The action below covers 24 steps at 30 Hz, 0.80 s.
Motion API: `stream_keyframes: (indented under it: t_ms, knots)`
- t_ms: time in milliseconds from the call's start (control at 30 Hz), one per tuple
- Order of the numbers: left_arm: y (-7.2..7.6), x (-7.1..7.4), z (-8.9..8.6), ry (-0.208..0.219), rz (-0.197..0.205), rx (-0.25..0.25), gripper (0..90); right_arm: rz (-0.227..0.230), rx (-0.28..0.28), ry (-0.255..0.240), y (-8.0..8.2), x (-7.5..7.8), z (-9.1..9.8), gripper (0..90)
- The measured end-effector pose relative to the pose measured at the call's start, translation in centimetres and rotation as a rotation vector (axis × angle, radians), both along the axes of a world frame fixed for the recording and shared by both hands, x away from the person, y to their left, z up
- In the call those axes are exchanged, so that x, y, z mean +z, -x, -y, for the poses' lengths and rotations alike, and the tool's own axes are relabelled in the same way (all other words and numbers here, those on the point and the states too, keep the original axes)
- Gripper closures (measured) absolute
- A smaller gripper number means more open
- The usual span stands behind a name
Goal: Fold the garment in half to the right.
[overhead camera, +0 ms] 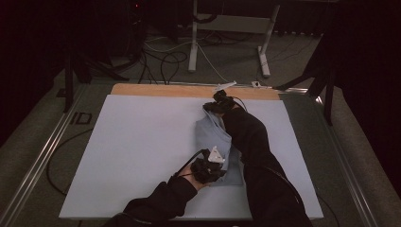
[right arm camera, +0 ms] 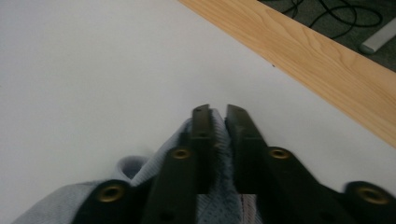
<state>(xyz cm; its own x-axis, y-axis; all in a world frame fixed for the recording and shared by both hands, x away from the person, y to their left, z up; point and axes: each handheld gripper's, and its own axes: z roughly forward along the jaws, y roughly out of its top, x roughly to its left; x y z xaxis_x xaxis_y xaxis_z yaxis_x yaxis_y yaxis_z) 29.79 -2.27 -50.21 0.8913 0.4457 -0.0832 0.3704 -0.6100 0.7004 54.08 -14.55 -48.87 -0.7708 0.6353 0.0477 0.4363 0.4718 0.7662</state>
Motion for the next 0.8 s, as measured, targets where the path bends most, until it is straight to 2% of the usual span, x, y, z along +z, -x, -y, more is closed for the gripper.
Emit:
stream_keyframes:
  t_ms: [167,333,400,500,600,667,800]
  knots:
    - [0.0,-0.5,0.6,-0.020,-0.007,-0.005,86.6,-0.025,-0.025,0.021,0.0,0.5,1.2,61.7]
    - [-0.1,-0.7,1.1,-0.033,-0.009,-0.005,86.5,-0.026,-0.054,0.015,0.3,1.8,2.7,52.5]
    - [-0.2,-0.8,1.1,-0.039,-0.014,-0.006,86.5,-0.014,-0.070,0.035,0.5,2.3,3.2,49.5]
    - [-0.2,-0.8,1.3,-0.034,-0.018,0.000,86.1,-0.017,-0.083,0.028,1.0,2.8,3.9,46.6]
    - [-0.3,-0.7,1.5,-0.003,-0.036,0.011,83.8,-0.003,-0.098,0.027,1.6,3.1,4.4,43.3]
    - [-0.2,-0.6,1.9,-0.002,-0.038,-0.004,82.1,-0.002,-0.107,0.004,1.9,3.2,4.8,42.2]
    - [-0.2,-0.7,2.8,-0.003,-0.048,-0.013,80.3,0.000,-0.115,-0.005,2.3,3.2,5.0,33.7]
